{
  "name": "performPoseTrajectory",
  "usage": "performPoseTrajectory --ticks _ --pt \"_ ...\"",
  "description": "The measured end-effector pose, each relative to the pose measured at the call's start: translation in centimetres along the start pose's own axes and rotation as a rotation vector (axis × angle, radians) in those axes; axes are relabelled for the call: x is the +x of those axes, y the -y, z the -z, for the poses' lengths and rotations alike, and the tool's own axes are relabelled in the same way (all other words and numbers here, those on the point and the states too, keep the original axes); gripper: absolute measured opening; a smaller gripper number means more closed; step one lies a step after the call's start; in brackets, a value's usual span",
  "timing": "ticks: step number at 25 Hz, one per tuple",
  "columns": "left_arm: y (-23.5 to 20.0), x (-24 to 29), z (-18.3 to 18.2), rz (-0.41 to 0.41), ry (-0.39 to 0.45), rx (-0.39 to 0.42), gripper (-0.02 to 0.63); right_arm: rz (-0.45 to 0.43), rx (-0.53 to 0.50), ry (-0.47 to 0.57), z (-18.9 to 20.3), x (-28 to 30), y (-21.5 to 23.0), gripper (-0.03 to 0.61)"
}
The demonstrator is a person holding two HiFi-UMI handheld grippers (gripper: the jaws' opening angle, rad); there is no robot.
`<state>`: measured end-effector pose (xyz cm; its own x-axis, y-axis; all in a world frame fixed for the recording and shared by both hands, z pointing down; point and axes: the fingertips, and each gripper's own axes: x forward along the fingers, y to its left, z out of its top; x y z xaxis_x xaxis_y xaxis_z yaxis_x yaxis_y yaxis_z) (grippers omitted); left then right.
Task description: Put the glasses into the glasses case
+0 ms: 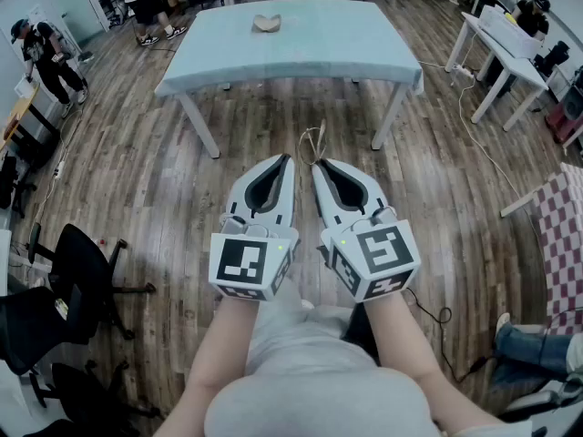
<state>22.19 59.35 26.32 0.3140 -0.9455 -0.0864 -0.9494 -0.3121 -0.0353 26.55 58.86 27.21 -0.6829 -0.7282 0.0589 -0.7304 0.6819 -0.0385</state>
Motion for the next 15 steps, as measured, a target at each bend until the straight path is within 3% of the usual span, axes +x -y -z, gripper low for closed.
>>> performPoseTrajectory --ticks 7,15 --pt "-0.2 1.2 0.6 0.000 -0.034 0.005 0.009 0.002 -0.001 0.000 0.4 0.1 1.0 0.028" --pt "-1.3 4.2 0.7 0.053 -0.041 0.059 0.009 0.039 0.004 -0.001 0.6 3.1 2.6 0.028"
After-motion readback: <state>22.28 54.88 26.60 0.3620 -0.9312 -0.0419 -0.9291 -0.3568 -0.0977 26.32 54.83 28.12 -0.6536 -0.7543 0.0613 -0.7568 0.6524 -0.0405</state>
